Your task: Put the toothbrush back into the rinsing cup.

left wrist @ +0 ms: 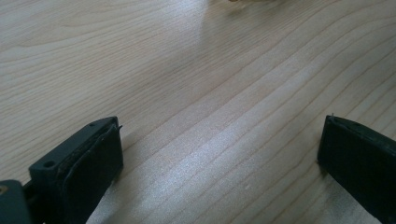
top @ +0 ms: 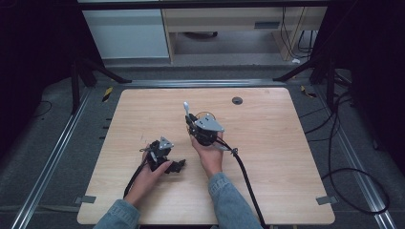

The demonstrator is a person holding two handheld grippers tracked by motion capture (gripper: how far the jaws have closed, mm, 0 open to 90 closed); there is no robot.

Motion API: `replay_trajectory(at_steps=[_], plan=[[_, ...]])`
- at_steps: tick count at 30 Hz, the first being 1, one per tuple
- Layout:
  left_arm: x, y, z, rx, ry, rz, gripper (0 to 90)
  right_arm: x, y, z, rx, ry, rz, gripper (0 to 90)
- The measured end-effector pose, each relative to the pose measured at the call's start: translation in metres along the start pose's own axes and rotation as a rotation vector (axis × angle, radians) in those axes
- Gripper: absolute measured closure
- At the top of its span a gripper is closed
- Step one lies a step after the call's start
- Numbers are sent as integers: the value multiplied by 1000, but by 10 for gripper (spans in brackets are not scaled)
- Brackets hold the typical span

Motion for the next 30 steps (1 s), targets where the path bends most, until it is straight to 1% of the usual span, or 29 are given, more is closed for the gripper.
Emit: replay_trajectory(at_steps=[6,12,14,21,30], plan=[[0,0,0,0,0,0,0,1,-2,0,2,0,6,799],[0,0,0,1,0,0,0,1,1,1,8,-3,22,799],[0,0,0,1,0,0,0,1,1,1,0,-1,24,799],[0,0,0,1,0,1,0,1,-3,0,-1,-4,28,799],[0,0,0,1,0,0,0,1,-7,0,-8,1,6,799]])
Point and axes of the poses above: each handheld gripper's, and its own axes: x roughly forward along the jaws, y roughly out of its top, z roughly to its right, the point moved 7 cm from there along x, roughly forward along the jaws, and after that the axes turned 1 degree about x, right-handed, at the moved point
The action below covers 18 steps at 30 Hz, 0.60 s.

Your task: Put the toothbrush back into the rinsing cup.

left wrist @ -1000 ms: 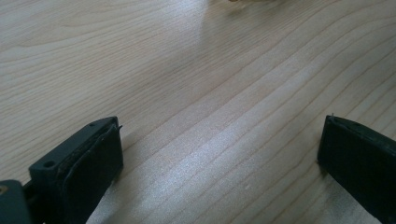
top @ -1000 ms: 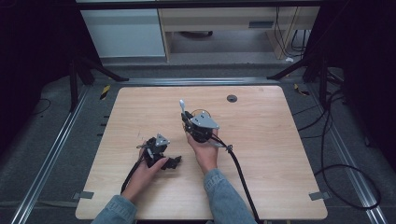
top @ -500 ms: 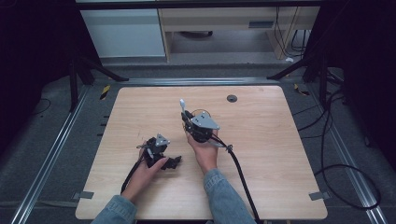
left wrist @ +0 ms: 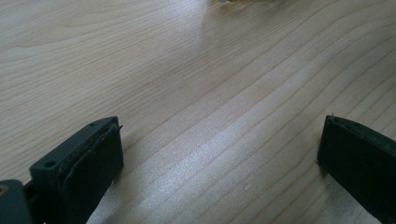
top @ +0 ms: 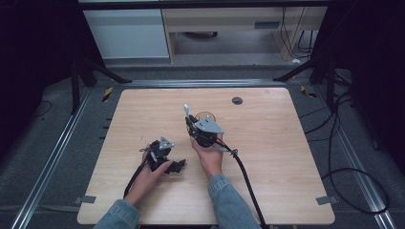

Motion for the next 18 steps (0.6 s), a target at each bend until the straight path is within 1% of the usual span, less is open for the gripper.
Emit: replay_trajectory(at_steps=[7,18], plan=[[0,0,0,0,0,0,0,1,-3,0,-2,5,-21,798],[0,0,0,0,0,0,0,2,-5,1,6,13,-35,797]])
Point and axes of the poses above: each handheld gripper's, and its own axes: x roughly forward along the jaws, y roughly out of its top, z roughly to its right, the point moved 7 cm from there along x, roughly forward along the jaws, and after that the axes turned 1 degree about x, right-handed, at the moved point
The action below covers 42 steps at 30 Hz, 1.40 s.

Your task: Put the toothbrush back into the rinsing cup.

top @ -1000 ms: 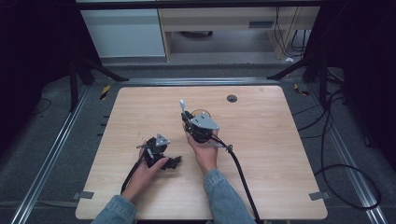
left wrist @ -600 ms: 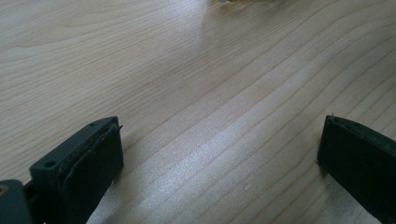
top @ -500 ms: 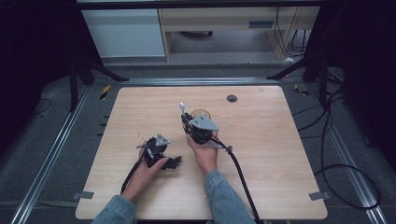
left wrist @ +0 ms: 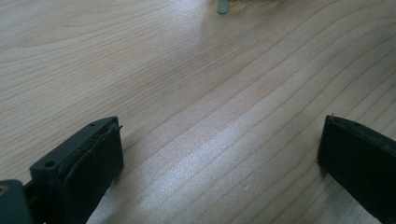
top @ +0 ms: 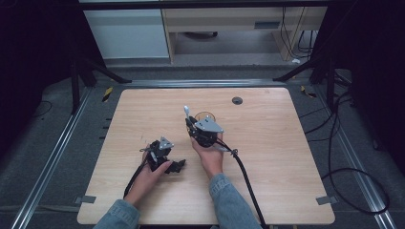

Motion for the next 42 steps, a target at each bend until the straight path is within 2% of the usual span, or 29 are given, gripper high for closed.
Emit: replay_trajectory(at_steps=[12,25,33,42], plan=[[0,0,0,0,0,0,0,0,0,0,17,8,-8,763],[0,0,0,1,0,0,0,-4,5,-1,-6,6,-13,697],[0,0,0,0,0,0,0,-12,9,-2,-18,14,-32,682],[0,0,0,0,0,1,0,-21,13,1,-38,14,-78,671]])
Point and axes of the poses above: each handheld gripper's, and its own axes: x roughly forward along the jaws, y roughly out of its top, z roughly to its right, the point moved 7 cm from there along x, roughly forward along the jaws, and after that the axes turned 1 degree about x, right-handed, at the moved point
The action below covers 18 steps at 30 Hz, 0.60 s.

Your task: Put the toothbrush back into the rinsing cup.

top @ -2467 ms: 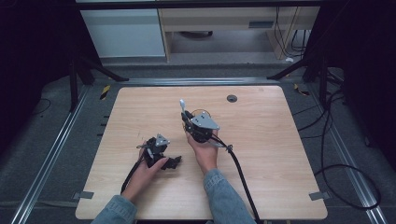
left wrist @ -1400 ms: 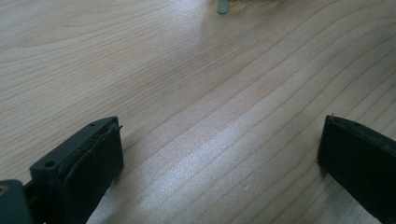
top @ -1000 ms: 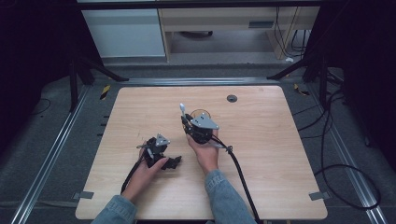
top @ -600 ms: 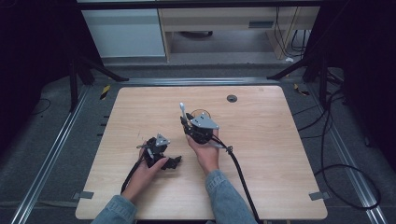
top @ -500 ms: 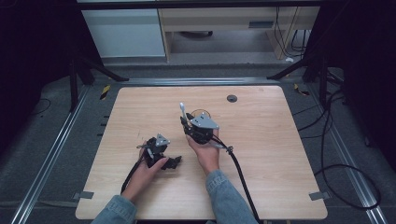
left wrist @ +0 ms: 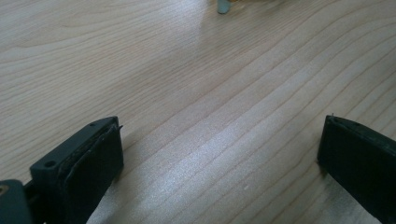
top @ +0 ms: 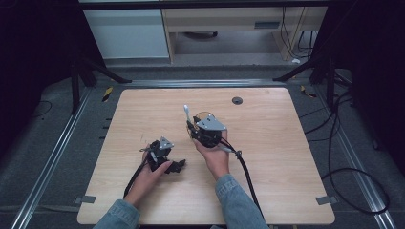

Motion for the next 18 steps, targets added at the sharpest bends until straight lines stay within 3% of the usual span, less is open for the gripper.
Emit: replay_trajectory(at_steps=[9,18], plan=[[0,0,0,0,0,0,0,-11,0,3,-14,-6,-59,632],[0,0,0,2,-2,-1,0,-27,8,14,15,-16,-83,496]])
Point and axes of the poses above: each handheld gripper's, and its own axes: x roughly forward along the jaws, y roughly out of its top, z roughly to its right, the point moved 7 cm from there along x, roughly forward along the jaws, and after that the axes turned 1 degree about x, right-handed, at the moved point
